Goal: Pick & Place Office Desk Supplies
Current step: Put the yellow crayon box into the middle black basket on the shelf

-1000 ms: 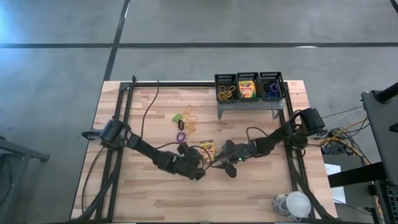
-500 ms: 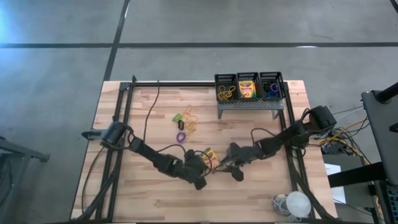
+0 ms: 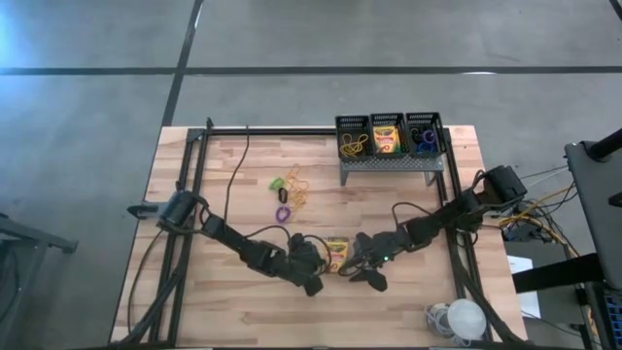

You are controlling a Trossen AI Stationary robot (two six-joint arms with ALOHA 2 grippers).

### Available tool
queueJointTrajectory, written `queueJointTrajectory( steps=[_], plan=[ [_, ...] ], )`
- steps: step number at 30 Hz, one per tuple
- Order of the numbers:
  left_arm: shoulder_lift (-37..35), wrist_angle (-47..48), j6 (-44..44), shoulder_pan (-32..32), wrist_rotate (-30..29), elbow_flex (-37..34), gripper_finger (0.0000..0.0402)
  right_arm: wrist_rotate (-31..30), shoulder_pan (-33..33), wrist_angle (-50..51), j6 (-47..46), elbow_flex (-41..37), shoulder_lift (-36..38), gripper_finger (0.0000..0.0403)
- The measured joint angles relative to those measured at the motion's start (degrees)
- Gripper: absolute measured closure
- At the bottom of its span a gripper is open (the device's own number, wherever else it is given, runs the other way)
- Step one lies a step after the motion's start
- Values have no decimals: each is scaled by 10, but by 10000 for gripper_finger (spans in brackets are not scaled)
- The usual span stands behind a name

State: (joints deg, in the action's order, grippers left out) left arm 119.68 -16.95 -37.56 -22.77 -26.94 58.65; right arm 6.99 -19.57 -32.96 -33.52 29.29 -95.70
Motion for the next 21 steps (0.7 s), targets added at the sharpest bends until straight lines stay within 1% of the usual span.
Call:
queueJointTrajectory(
  steps=[3, 8, 11, 13, 15, 17, 19, 21],
  plan=[
    [0, 0, 3, -1, 0, 0, 401, 22, -2, -2, 0, 4, 0, 168],
    [0, -7, 20, -4, 13, 0, 401, 22, -12, 13, 13, 4, 0, 168],
    [0, -24, 34, -6, 40, 0, 401, 22, -15, 17, 24, 9, 0, 168],
    [0, -33, 43, -7, 47, 0, 401, 23, -16, 40, 25, 17, 1, 168],
    [0, -34, 44, -7, 48, 0, 401, 20, -17, 98, 25, 27, 6, 168],
    [0, -34, 44, -7, 47, 0, 401, -8, -17, 159, 22, 40, 14, 168],
    [0, -34, 44, -7, 47, 0, 401, -72, -20, 204, 22, 47, 28, 168],
    [0, -35, 44, -7, 47, 0, 401, -136, -22, 226, 22, 50, 45, 168]
  ],
)
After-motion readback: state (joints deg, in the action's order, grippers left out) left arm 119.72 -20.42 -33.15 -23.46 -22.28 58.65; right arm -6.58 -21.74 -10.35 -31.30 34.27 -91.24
